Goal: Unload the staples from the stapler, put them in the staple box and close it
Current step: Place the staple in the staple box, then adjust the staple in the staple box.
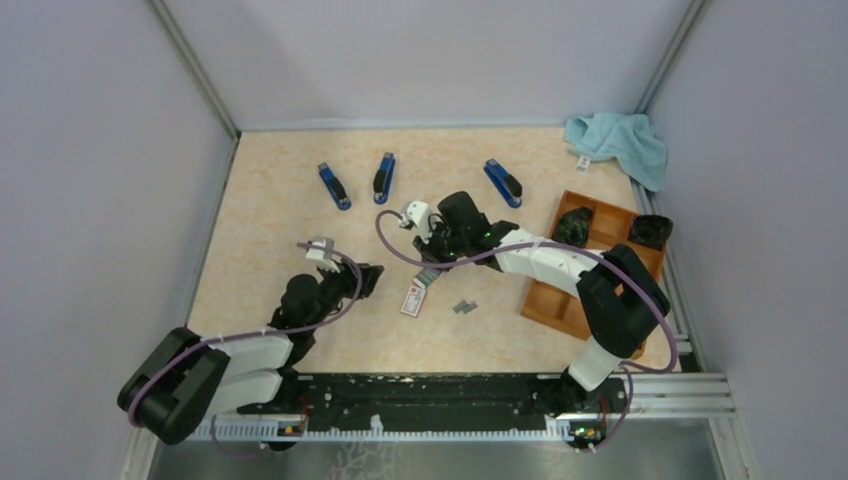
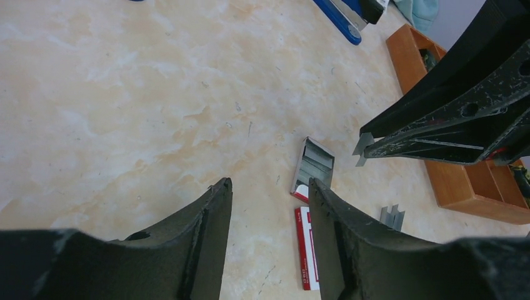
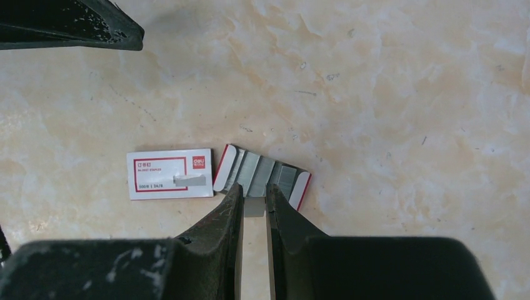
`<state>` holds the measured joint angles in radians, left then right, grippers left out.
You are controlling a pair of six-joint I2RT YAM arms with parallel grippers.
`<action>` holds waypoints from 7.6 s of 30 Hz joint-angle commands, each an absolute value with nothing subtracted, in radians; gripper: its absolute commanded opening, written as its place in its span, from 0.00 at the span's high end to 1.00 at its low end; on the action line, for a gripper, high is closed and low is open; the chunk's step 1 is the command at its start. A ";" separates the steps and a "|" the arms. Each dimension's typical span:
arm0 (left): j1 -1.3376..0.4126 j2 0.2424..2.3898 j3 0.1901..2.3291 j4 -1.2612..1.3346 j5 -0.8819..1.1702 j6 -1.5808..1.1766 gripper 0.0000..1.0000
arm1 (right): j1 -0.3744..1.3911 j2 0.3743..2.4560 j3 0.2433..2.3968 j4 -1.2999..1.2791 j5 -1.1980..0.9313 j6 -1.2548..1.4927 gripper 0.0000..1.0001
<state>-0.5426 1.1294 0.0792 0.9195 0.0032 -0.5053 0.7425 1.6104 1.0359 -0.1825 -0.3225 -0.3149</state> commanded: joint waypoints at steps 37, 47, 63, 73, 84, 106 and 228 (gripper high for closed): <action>-0.537 1.346 -0.043 1.459 0.002 -0.566 0.27 | 0.778 1.747 1.094 -0.143 -0.219 -0.259 0.90; -0.537 1.348 -0.042 1.460 0.002 -0.566 0.27 | 0.778 1.736 1.099 -0.141 -0.207 -0.266 0.90; -0.538 1.357 -0.041 1.470 0.006 -0.568 0.27 | 0.786 1.763 1.111 -0.178 -0.193 -0.296 0.89; -0.537 1.359 -0.040 1.470 0.008 -0.568 0.27 | 0.792 1.786 1.129 -0.207 -0.179 -0.308 0.85; -0.537 1.361 -0.040 1.473 0.008 -0.568 0.27 | 0.793 1.790 1.141 -0.221 -0.201 -0.300 0.80; -0.537 1.364 -0.047 1.488 0.008 -0.569 0.27 | 0.794 1.700 1.121 -0.184 -0.216 -0.309 0.74; -0.536 1.373 -0.063 1.530 0.009 -0.572 0.26 | 0.688 1.828 1.163 -0.210 -0.244 -0.231 0.36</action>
